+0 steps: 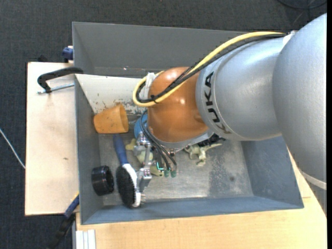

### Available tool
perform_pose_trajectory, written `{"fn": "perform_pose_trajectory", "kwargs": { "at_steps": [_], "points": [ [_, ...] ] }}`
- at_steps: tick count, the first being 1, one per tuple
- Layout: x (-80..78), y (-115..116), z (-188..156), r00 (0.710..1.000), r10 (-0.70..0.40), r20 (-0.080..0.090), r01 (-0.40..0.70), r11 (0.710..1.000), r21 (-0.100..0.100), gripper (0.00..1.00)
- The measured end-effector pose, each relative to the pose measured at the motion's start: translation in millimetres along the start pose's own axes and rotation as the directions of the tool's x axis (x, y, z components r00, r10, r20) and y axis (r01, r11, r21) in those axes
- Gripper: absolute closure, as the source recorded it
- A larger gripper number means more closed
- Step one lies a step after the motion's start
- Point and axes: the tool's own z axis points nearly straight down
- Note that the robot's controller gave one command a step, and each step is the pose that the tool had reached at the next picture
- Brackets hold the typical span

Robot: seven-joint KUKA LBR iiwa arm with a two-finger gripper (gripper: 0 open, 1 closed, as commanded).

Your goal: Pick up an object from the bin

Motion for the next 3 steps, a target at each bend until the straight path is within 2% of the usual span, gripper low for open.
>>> {"fn": "perform_pose_trajectory", "kwargs": {
  "at_steps": [1,2,3],
  "points": [
    [-16.1,-56.3,72.0,0.998,0.060,0.017,-0.059,0.998,-0.005,0.00],
    [-17.6,-53.2,67.4,0.998,0.055,0.024,-0.055,0.998,-0.008,1.00],
    [-9.8,-33.7,-86.5,0.994,-0.104,0.022,0.104,0.995,-0.003,1.00]
  ]
}}
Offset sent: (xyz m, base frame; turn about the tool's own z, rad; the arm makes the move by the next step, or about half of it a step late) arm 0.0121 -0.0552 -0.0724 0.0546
